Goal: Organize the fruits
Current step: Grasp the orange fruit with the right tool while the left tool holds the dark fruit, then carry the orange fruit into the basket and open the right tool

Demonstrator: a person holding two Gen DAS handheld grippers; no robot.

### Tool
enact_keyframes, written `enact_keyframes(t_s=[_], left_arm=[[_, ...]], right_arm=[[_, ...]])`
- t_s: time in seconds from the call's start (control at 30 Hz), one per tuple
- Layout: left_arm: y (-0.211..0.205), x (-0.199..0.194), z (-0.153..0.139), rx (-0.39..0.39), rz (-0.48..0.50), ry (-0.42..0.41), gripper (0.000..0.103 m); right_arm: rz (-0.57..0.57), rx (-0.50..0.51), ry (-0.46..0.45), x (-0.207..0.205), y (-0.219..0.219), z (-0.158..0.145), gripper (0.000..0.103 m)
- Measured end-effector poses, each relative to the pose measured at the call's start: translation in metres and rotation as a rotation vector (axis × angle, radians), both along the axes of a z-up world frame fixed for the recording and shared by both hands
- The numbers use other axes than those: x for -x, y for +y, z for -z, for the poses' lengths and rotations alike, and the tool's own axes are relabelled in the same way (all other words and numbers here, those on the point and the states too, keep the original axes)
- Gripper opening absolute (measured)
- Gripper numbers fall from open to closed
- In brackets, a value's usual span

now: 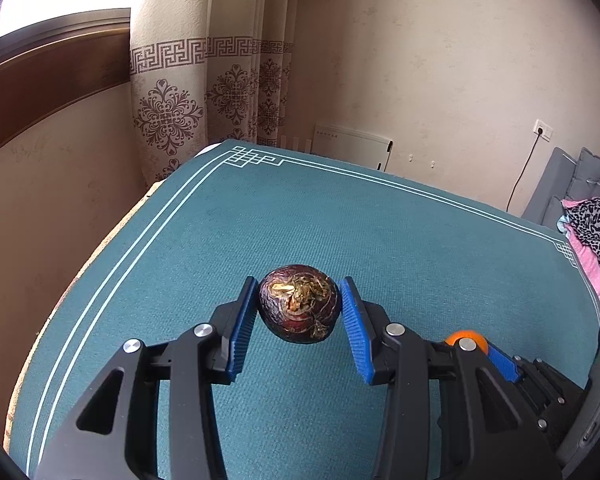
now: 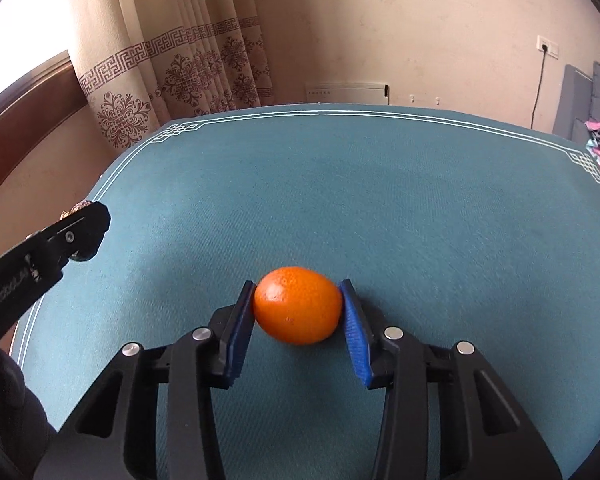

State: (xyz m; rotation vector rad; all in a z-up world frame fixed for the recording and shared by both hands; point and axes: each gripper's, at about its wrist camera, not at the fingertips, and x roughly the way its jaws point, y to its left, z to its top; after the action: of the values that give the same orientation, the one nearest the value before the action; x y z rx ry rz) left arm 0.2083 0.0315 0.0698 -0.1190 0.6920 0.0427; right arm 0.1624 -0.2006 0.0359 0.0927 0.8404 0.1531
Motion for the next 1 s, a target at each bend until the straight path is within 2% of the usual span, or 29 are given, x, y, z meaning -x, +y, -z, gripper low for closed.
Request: enact_keyframes(t_s=[1.0], left_arm=[[-0.065,0.062,-0.046,-0.022,0.209,-0.152,0.043]], right_arm=[[0.072,-0.016,-0.104,0.124,-0.049,-0.054,0.042]])
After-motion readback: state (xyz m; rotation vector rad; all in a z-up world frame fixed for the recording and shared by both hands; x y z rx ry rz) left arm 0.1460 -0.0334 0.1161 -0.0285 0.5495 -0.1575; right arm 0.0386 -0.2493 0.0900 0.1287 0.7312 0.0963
